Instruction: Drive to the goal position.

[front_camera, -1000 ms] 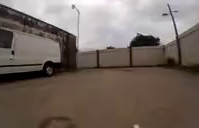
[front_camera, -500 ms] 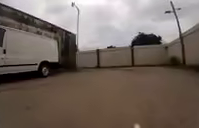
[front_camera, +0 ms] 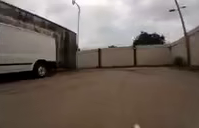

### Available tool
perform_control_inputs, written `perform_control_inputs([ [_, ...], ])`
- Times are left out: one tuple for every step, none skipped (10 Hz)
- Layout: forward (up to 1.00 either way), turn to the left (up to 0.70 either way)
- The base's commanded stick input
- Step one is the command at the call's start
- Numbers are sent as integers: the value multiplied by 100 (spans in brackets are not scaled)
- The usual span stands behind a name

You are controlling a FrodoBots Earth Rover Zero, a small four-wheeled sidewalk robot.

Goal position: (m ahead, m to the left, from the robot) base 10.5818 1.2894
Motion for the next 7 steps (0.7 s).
perform_control_inputs([
  [100,0],
  [100,0],
  [100,0],
  [100,0],
  [100,0],
  [100,0],
  [100,0],
])
